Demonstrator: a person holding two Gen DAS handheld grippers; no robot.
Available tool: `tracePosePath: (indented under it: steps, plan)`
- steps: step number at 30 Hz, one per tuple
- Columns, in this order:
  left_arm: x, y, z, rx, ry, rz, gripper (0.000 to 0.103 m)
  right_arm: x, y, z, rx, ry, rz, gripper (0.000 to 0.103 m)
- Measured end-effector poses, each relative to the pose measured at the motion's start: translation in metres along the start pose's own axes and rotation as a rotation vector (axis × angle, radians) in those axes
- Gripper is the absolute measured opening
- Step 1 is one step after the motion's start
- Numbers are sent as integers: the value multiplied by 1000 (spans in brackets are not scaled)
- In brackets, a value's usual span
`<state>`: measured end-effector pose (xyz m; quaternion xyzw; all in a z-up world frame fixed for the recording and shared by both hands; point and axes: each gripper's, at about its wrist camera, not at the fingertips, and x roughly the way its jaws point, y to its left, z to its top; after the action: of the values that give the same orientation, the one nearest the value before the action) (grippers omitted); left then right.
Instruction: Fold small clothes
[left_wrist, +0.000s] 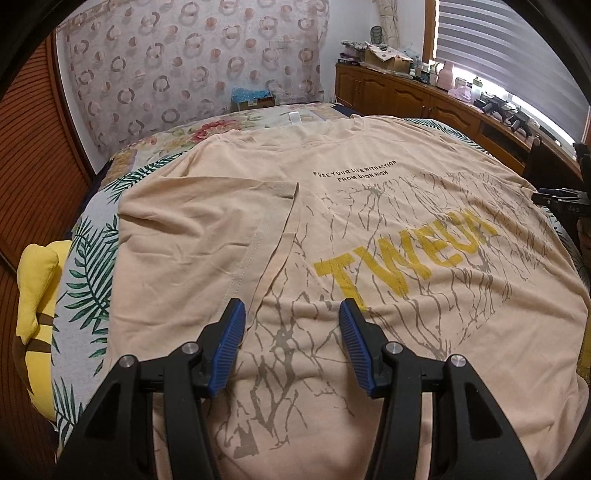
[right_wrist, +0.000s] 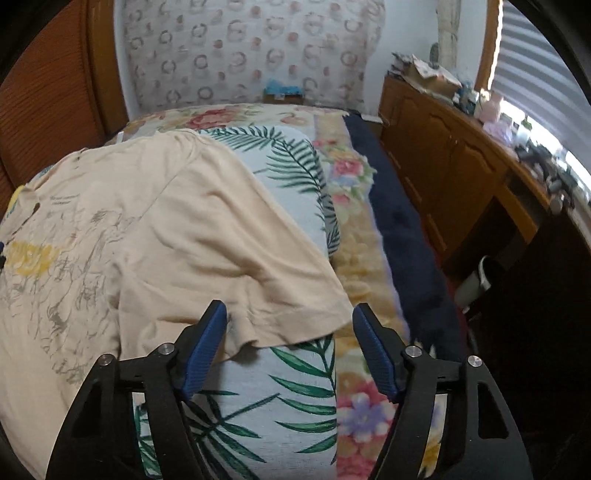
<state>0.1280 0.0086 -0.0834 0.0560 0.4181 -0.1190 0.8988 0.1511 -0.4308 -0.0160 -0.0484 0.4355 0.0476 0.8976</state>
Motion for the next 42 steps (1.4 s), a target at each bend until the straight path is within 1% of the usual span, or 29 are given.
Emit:
tracePosePath:
  steps: [3, 4, 5, 7, 8, 10, 11, 14, 19, 21, 25, 28, 32, 33, 34, 35, 37, 40, 42]
  plan:
    - [0, 0, 0, -2, 0, -2, 53, 1, -3, -2, 15, -4, 24, 63]
    - [0, 0, 0, -2, 0, -2, 53, 2, -4, -1, 19, -6, 30, 58]
    - [0, 0, 0, -1, 0, -1, 53, 2, -5, -1, 20, -10, 33, 50]
    - [0, 0, 0, -1, 0, -2, 53, 1, -4, 0, 10, -20, 14, 40]
    - [-1, -1, 0, -1, 0, -2, 53, -2, -1, 0, -8, -31, 6, 27]
    - [0, 0, 0, -2, 0, -2, 53, -4, 5, 0, -37, -40, 3, 13]
    - [0, 0, 0, -2, 0, -2, 53, -5, 8, 1, -55, -43, -17, 9]
    - [0, 0, 1, -1, 0, -2, 53, -10, 11, 4, -66, -67, -17, 5]
    - [0, 0, 1, -2, 0, -2, 53, -30, 18, 19, -66, -141, 1, 4]
    - [0, 0, 0, -2, 0, -2, 53, -42, 28, 30, -81, -182, 4, 4]
    - [0, 0, 1, -2, 1, -2, 53, -55, 48, 48, -115, -221, 45, 4]
    - [0, 0, 1, -2, 1, -2, 53, -67, 77, 62, -164, -253, 97, 4]
    - [0, 0, 1, -2, 1, -2, 53, -76, 133, 73, -217, -266, 259, 4]
    - [0, 0, 1, -2, 1, -2, 53, -74, 144, 73, -225, -265, 294, 6]
    - [0, 0, 1, -2, 1, -2, 53, -73, 153, 73, -232, -266, 310, 16]
    - [-1, 0, 0, -2, 1, -2, 53, -72, 159, 73, -238, -268, 315, 31]
    - [0, 0, 1, -3, 1, -3, 53, -67, 166, 73, -253, -270, 314, 39]
    - [0, 1, 1, -2, 1, -2, 53, -55, 160, 72, -247, -241, 269, 42]
    - [0, 1, 1, -3, 1, -2, 53, -45, 151, 67, -233, -209, 254, 42]
